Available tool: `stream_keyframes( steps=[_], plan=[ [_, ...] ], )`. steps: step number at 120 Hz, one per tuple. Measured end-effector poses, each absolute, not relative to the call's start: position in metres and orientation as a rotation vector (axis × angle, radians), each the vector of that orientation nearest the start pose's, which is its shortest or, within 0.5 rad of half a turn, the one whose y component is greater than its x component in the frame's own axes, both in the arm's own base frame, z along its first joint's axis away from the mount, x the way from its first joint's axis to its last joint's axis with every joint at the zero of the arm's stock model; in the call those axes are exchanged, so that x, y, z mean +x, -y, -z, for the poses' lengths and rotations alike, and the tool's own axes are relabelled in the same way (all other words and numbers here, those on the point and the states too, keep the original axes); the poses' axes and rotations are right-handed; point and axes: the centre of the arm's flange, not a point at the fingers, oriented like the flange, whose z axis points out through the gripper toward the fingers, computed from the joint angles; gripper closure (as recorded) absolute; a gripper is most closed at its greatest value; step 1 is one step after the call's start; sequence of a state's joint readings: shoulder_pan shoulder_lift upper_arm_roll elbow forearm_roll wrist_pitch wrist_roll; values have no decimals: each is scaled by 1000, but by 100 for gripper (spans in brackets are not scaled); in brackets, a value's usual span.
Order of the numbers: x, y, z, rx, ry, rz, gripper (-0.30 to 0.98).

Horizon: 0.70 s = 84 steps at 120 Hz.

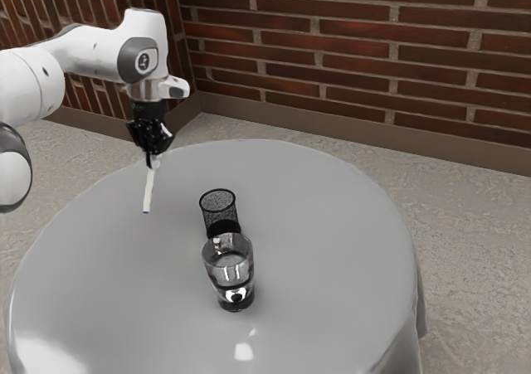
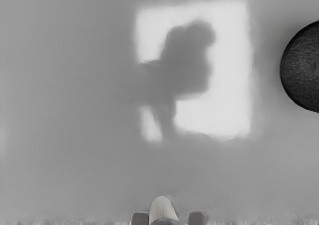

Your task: Take the marker out of the pen holder and place it to the left of the pen holder.

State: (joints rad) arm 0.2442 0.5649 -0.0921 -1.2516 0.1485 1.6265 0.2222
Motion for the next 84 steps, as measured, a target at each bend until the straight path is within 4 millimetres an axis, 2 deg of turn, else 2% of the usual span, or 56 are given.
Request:
stream_keyframes(
  steps=[13,28,39,53,65,69,75,84],
  plan=[
    [690,-150,-401,-3004,-136,-455,77],
    [681,-168,-383,-2931,-142,-625,77],
    [676,-173,-375,-2913,-157,-705,58],
    [674,-172,-379,-2909,-186,-737,34],
    [673,-166,-388,-2911,-217,-742,21],
    [672,-158,-396,-2920,-243,-729,18],
    [672,-139,-414,-2937,-297,-691,14],
    [667,-98,-456,-2953,-401,-604,10]
  ],
)
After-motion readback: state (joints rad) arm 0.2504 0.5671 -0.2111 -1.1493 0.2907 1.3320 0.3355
